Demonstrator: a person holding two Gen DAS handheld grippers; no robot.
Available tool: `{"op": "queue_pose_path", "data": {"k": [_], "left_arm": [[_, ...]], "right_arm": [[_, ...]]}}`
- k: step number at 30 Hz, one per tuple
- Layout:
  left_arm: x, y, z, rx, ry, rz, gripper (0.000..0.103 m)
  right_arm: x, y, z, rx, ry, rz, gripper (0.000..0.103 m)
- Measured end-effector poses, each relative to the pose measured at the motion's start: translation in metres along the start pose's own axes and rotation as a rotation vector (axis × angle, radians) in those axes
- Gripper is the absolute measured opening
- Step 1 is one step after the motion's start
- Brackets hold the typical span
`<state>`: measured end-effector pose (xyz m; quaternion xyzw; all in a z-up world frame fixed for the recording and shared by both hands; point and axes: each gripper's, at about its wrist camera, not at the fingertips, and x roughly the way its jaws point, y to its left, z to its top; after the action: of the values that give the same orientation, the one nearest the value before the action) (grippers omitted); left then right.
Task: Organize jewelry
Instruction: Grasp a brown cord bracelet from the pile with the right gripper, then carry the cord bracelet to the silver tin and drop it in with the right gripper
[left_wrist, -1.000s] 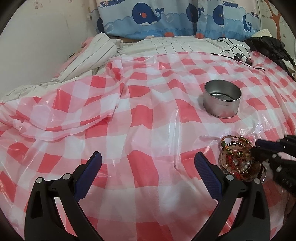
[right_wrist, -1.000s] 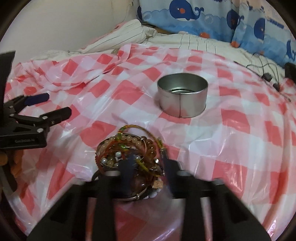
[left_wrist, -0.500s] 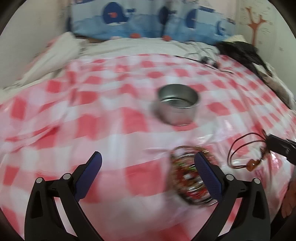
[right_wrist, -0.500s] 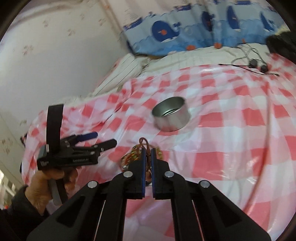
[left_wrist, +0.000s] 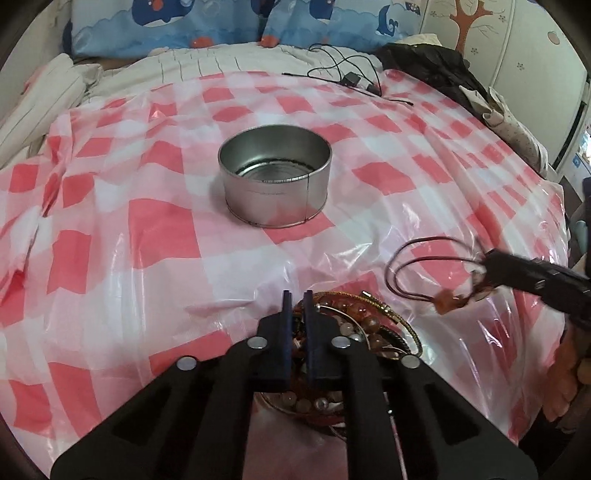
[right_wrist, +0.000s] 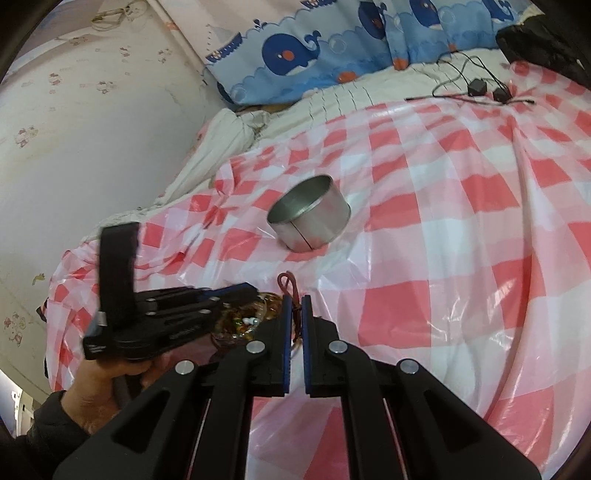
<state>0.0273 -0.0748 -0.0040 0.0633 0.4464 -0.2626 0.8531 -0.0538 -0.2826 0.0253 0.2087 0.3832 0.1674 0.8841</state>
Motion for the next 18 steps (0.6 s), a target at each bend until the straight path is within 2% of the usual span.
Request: {"op": "queue_pose_path", "data": {"k": [5, 6, 7, 8, 14, 16, 18], "left_arm": [[-0.022, 0.012, 0.003, -0.052, -0.05, -0.047, 0.004], [-0.027, 0.015, 0.004, -0.063, -0.063, -0.056, 0.004], [-0.033, 0.017, 0.004, -0.073, -0.076, -0.066, 0.004], [-0.037, 0.019, 0.004, -0.081, -0.085, -0.073, 0.004], [-0.049, 0.026, 0.005, -0.112, -0.12, -0.081, 0.004], [-0.051, 0.029, 0.006, -0.123, -0.128, -0.074, 0.004], [-0.052, 0.031, 0.006, -0.131, -0.132, -0.073, 0.004]], "right_arm": [[0.011, -0.006, -0.005, 0.001, 0.041, -0.059, 0.008], [0.014, -0.007, -0.006, 0.002, 0.051, -0.079, 0.026], [0.016, -0.007, -0.008, -0.001, 0.052, -0.092, 0.053], [0.017, -0.006, -0.009, -0.009, 0.05, -0.108, 0.059], [0.032, 0.003, -0.011, -0.114, 0.052, -0.249, 0.061], [0.047, 0.005, -0.013, -0.147, 0.08, -0.289, 0.067], [0.064, 0.011, -0.017, -0.206, 0.116, -0.352, 0.066]]}}
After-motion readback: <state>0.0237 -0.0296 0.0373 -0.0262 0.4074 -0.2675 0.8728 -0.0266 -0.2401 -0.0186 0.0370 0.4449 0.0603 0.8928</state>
